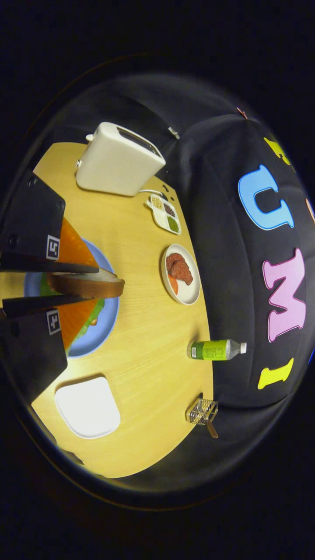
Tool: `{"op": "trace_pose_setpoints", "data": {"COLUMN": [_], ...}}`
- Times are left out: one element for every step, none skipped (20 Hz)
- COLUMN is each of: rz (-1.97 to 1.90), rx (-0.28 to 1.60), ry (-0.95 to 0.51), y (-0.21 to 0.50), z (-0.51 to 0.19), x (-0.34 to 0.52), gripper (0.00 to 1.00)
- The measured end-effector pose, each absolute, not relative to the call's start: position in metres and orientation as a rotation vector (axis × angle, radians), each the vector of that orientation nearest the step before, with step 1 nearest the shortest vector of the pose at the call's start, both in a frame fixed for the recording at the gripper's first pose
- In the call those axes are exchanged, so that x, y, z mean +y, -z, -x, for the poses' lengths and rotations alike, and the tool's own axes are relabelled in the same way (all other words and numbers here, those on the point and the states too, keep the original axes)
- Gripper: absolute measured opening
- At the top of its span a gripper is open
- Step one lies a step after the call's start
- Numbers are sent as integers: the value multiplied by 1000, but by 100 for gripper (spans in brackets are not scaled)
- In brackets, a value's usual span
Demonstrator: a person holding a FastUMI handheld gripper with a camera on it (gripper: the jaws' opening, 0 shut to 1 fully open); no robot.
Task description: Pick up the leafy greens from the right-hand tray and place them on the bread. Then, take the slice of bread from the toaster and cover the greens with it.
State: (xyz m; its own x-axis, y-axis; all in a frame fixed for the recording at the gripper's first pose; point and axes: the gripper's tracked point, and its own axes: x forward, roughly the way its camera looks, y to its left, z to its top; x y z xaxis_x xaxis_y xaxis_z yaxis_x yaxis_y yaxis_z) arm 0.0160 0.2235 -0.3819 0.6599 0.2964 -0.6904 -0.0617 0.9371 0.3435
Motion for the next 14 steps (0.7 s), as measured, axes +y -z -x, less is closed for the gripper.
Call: {"op": "trace_pose_setpoints", "data": {"rz": [-277,-258,-241,-231,-218,-200,-180,-162,-142,-124,-109,-98,-87,-76], "rx": [839,852,869,875,878,878,870,856,836,815,793,766,736,704], "ry": [-197,-193,-185,-179,-169,-161,-157,-156,-157,-161,-167,-176,-184,-191], "y": [386,389,394,395,395,396,395,391,385,379,372,363,353,342], "z": [-13,-10,-8,-7,-6,-5,-6,-7,-8,-10,-11,-13,-14,-16], "x": [216,211,206,201,196,191,186,182,178,175,173,172,172,172], "gripper": [34,41,48,51,57,61,71,76,80,80,82,83,84,84]}}
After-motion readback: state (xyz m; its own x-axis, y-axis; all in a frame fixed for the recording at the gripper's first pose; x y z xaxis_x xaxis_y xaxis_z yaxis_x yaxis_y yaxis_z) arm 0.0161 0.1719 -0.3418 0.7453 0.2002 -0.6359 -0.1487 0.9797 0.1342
